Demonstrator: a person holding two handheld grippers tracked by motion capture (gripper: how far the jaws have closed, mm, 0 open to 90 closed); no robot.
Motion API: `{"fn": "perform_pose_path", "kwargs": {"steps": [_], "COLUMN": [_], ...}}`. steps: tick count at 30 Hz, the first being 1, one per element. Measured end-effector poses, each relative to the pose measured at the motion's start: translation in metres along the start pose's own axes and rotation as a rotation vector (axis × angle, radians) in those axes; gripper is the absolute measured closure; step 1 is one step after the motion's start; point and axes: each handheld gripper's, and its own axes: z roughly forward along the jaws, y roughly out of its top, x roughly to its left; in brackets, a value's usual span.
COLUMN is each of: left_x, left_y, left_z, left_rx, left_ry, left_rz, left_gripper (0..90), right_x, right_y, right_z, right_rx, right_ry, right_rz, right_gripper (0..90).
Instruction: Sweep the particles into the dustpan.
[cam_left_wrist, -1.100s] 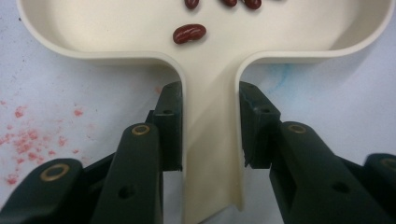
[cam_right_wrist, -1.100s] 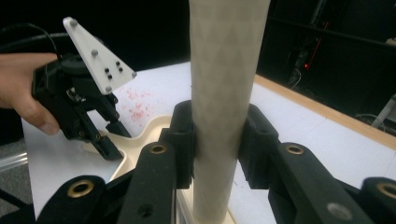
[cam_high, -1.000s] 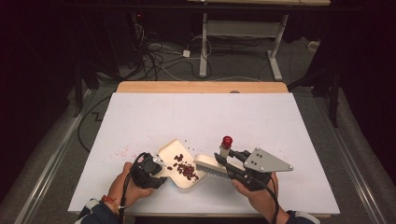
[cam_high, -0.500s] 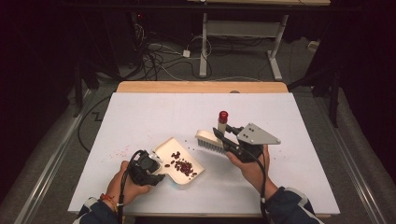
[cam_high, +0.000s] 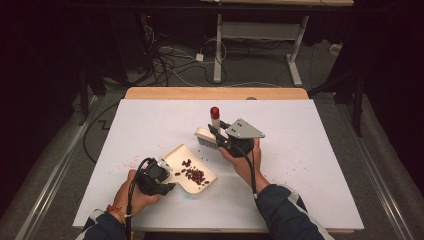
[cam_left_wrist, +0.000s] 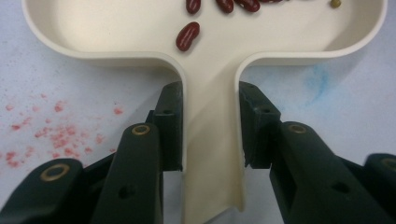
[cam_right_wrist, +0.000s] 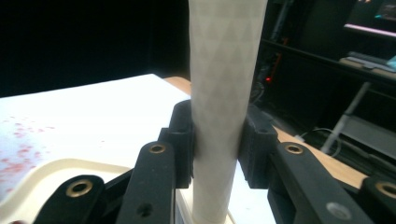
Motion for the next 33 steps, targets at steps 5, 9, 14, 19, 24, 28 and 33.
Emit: {"fn": "perform_pose_path", "kwargs": {"steps": [5, 9, 14, 19, 24, 28, 33], "left_x": [0.002, 0.003, 0.003, 0.003, 0.003, 0.003, 0.003], "left_y": [0.002, 0.002, 0.003, 0.003, 0.003, 0.002, 0.004], "left_z": [0.001, 0.001, 0.002, 0.002, 0.003, 0.003, 0.003], "left_rx": [-0.002, -0.002, 0.0, 0.002, 0.0, 0.0, 0.002], "left_ry": [0.005, 0.009, 0.015, 0.017, 0.014, 0.016, 0.023], "left_rz": [-0.012, -0.012, -0.017, -0.015, -0.014, -0.013, -0.01], "left_gripper": [64.1, 64.1, 64.0, 64.1, 64.0, 64.1, 64.0], "right_x": [0.013, 0.023, 0.037, 0.046, 0.042, 0.035, 0.026], "right_y": [0.0, -0.001, 0.003, 0.006, 0.011, 0.016, 0.013], "right_z": [-0.006, -0.018, -0.033, -0.043, -0.05, -0.057, -0.057], "right_rx": [0.004, 0.007, 0.004, -0.017, -0.035, -0.056, -0.05], "right_ry": [0.048, 0.087, 0.15, 0.186, 0.175, 0.142, 0.093], "right_rz": [-0.019, -0.012, 0.003, 0.007, 0.011, 0.005, 0.006], "right_gripper": [70.2, 70.1, 70.2, 70.2, 70.2, 70.2, 70.2]}}
